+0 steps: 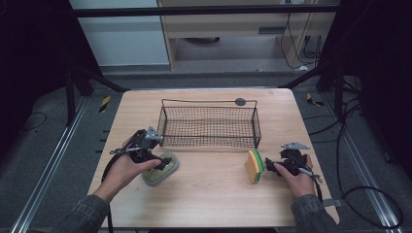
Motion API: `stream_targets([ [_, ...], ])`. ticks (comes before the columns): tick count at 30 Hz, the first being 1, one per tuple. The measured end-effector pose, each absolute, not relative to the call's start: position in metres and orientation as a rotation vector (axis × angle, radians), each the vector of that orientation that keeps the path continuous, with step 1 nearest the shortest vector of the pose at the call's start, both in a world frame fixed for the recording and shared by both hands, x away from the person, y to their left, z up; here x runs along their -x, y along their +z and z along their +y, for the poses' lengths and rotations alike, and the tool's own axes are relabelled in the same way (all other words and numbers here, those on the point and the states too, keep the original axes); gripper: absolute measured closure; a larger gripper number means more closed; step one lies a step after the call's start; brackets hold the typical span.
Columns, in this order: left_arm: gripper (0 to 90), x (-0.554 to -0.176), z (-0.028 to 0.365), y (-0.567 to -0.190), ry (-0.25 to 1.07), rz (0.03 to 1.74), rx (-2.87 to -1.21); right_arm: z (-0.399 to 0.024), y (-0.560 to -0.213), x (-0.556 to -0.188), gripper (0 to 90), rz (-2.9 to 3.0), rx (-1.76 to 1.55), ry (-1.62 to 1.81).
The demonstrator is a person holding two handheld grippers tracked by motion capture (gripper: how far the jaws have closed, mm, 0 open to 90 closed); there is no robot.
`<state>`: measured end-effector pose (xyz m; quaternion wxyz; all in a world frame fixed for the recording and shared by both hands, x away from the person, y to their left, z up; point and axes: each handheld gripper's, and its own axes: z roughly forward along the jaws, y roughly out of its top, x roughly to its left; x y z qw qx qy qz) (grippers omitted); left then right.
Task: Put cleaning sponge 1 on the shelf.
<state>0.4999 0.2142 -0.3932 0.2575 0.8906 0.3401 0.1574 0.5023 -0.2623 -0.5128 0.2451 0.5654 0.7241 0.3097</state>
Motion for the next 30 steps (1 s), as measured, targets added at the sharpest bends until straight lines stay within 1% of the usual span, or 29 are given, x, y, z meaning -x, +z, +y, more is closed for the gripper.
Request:
stream_targets([
  [7, 22.0, -0.502, 0.225, -0.395, 0.334, 1.0, -2.504, -0.263, -0.513, -0.501, 2.9, 1.978, -1.534, 0.853],
  [10, 27.1, -0.5, 0.225, -0.398, 0.327, 1.004, -2.528, -0.263, -0.512, -0.5, 3.6, 1.981, -1.533, 0.859],
  [13, 35.5, -0.503, 0.223, -0.404, 0.291, 0.992, -2.552, -0.264, -0.512, -0.5, 4.5, 1.992, -1.523, 0.861],
  [15, 38.2, -0.506, 0.221, -0.41, 0.281, 0.993, -2.572, -0.264, -0.512, -0.501, 4.8, 1.995, -1.52, 0.861],
  [16, 38.2, -0.508, 0.219, -0.414, 0.29, 1.001, -2.58, -0.264, -0.512, -0.501, 5.1, 1.997, -1.518, 0.864],
  [18, 42.3, -0.512, 0.219, -0.42, 0.261, 1.011, -2.589, -0.265, -0.512, -0.501, 6.9, 2.004, -1.507, 0.865],
  [21, 45.6, -0.519, 0.218, -0.427, 0.233, 1.02, -2.599, -0.267, -0.511, -0.5, 9.0, 2.005, -1.5, 0.873],
  [23, 48.8, -0.522, 0.217, -0.428, 0.222, 1.022, -2.598, -0.267, -0.511, -0.5, 9.1, 2.006, -1.5, 0.875],
  [30, 55.6, -0.532, 0.21, -0.434, 0.167, 1.024, -2.635, -0.267, -0.511, -0.5, 9.1, 2.007, -1.498, 0.876],
])
